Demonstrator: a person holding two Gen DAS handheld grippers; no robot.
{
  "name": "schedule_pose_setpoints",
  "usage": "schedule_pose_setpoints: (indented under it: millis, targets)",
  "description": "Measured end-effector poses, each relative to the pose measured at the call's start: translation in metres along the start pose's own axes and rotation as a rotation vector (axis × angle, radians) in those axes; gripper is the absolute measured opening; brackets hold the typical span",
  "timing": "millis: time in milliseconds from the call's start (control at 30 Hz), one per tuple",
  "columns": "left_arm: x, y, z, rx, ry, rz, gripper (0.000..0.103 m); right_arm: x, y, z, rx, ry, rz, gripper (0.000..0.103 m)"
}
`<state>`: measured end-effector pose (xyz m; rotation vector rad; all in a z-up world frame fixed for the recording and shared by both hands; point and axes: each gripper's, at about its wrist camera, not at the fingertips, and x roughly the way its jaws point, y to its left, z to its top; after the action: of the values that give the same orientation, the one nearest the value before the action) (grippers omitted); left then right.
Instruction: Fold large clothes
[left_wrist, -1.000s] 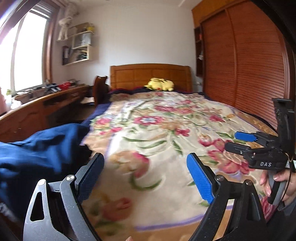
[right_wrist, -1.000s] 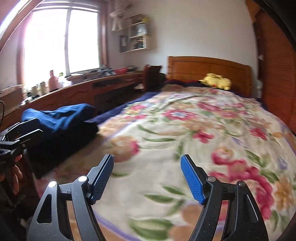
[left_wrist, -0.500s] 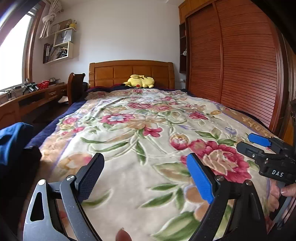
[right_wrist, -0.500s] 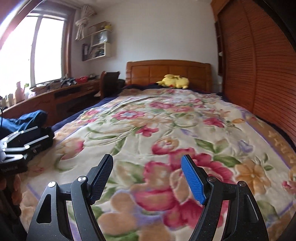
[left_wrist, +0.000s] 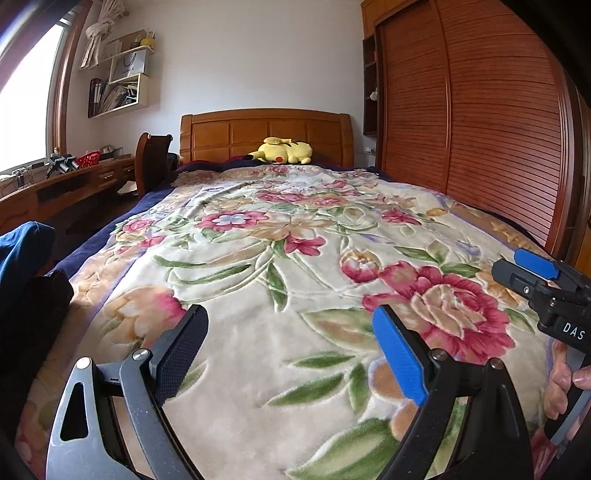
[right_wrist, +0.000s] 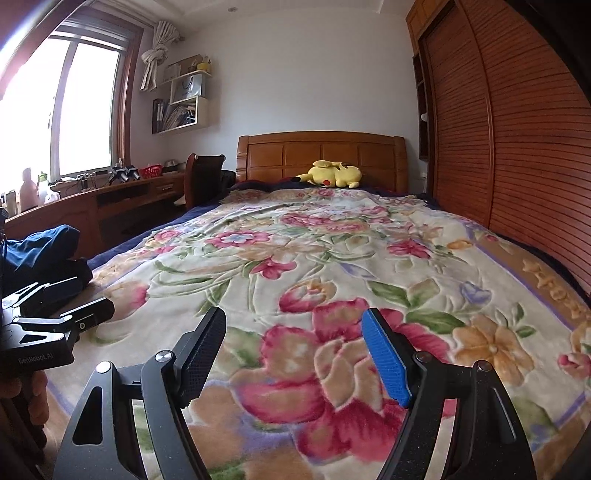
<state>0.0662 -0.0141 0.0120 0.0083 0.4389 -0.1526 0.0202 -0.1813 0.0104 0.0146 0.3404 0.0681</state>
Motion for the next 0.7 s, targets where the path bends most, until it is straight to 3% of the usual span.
schedule_pose_setpoints:
  millis: [700]
  targets:
    - [-0.002,0.002,0.001,0.001,-0.016,0.019,0.091,0.01,-0.017,-0.006,0.003,-0.01,-0.001,0.078]
